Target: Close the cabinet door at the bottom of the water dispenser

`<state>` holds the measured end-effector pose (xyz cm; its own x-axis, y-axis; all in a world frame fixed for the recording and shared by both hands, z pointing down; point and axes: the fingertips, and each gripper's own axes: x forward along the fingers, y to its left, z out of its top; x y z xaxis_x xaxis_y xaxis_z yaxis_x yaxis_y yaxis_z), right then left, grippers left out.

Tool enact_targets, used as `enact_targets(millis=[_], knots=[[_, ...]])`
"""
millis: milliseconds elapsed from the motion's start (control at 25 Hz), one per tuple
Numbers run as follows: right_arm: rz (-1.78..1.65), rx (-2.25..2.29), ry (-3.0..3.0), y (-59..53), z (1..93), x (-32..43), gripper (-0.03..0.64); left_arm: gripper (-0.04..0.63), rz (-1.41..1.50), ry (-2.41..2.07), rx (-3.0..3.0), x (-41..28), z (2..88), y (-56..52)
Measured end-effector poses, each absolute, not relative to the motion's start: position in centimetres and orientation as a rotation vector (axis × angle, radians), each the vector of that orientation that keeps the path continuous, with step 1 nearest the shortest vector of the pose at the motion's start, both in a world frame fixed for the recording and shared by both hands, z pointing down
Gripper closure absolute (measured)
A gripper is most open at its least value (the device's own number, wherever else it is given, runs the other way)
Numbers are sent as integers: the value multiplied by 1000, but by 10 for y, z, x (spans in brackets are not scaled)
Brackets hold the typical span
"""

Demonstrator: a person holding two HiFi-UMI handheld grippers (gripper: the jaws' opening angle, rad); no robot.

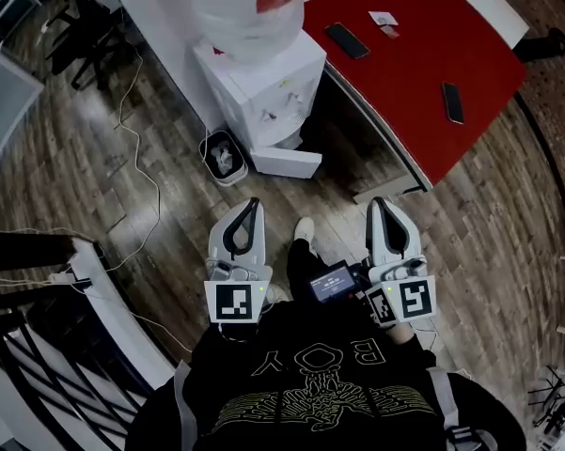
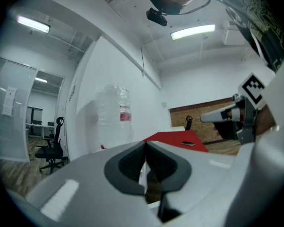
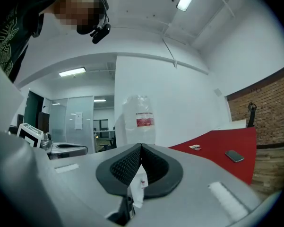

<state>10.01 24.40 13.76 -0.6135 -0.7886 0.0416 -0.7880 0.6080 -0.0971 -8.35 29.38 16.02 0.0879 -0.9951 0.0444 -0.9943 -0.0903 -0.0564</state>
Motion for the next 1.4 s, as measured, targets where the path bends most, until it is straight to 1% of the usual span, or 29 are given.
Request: enact_targets(millis=[160, 360, 600, 880, 1000, 1200, 1400], knots=[[-100, -1379, 2858, 173, 138, 89, 617, 588, -199, 2139, -2300, -99, 170, 231], [-128, -1363, 2872, 91, 150, 78, 617, 588, -210, 2192, -2262, -105, 175, 149], [-167, -1289, 2883, 46, 159, 64, 617, 588, -214, 2203, -2246, -113, 174, 101], [-229, -1259, 2931, 1, 197, 47, 617, 588, -276, 2188, -2309, -118, 192, 58], [-292, -1288, 2950, -4, 232, 35, 617, 588, -331, 2173, -2389, -120, 225, 53], [-380, -1358, 2946, -20, 300, 31, 617, 589, -414, 2150, -2522, -112, 310, 35], [-557, -1256, 2933, -10, 372, 28, 617, 588, -468, 2123, -2621, -104, 376, 37]])
